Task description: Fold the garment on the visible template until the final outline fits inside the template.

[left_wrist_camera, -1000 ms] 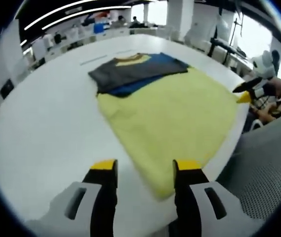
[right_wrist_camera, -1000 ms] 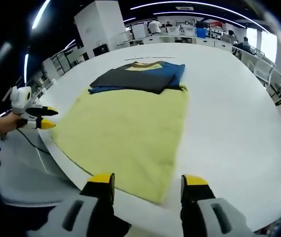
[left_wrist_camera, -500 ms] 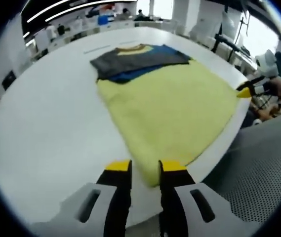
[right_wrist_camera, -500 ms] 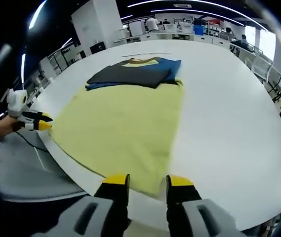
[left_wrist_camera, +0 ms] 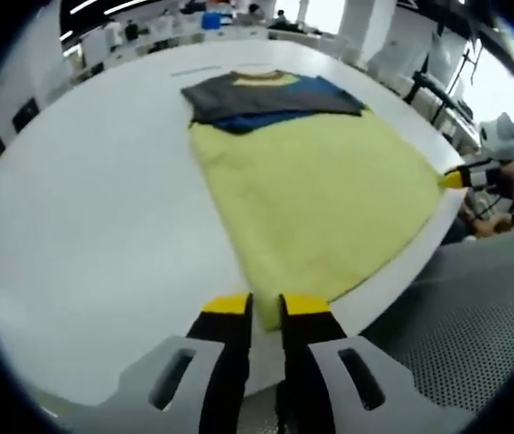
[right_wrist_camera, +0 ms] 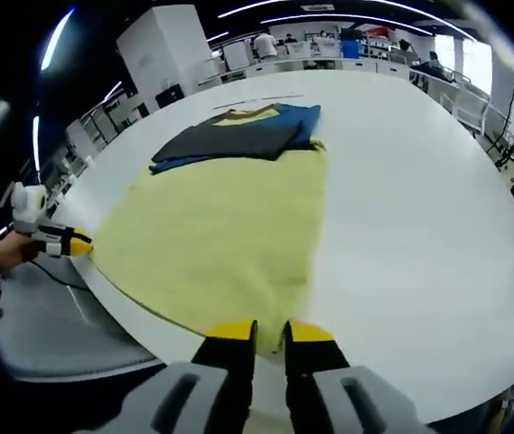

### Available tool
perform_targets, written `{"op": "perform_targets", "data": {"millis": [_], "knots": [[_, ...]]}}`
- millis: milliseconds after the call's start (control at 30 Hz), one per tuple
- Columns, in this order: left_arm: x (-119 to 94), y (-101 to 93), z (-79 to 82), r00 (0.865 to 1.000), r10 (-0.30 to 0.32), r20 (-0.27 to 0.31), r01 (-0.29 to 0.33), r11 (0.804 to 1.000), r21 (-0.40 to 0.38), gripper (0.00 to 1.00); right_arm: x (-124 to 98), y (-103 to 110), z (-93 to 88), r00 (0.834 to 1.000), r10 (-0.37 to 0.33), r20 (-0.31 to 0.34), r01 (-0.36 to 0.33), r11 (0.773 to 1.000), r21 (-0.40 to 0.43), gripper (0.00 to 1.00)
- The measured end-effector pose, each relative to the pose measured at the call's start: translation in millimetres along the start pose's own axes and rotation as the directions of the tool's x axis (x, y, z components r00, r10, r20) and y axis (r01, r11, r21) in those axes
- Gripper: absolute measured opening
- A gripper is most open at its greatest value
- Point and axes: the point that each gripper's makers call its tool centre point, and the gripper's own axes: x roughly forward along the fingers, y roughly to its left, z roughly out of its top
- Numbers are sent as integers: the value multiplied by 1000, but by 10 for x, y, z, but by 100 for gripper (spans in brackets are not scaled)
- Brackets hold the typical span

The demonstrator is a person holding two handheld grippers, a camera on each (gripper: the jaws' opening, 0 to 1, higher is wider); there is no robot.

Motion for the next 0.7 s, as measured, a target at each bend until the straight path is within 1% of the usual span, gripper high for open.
{"op": "perform_targets", "data": {"millis": [67, 200, 267, 400, 433, 533, 667, 700], "knots": [[4, -3, -15, 1000, 0, -3, 0, 1000, -3, 6, -3, -1, 4, 1000, -1, 2, 1, 1000, -2, 5], [38, 2, -38, 1000, -3, -8, 2, 998, -68, 5, -1, -14, 3, 1000, -3, 3, 3, 1000, 9, 2], [37, 2, -29, 1000, 0, -2, 0, 998, -62, 5, 2, -12, 3, 1000, 1, 5, -1, 1000, 16, 1], [38, -13, -30, 1000, -3, -13, 2, 998, -63, 1, 10, -18, -5, 1000, -1, 3, 1, 1000, 12, 0], [37, -15, -30, 1000, -5, -14, 5, 998, -58, 1, 13, -21, -11, 1000, -2, 2, 2, 1000, 4, 0], [17, -6, -39, 1000, 0, -31, 1, 1000, 12, 0, 9, -13, -19, 1000, -3, 3, 3, 1000, -19, 0], [-24, -16, -27, 1000, 2, -27, -1, 999, 36, 0, 1, -2, -40, 1000, -1, 4, 1, 1000, -26, 0], [-45, -9, -24, 1000, 4, -24, -3, 999, 52, 0, -6, 10, -47, 1000, 2, 4, -2, 1000, -26, 0]]}}
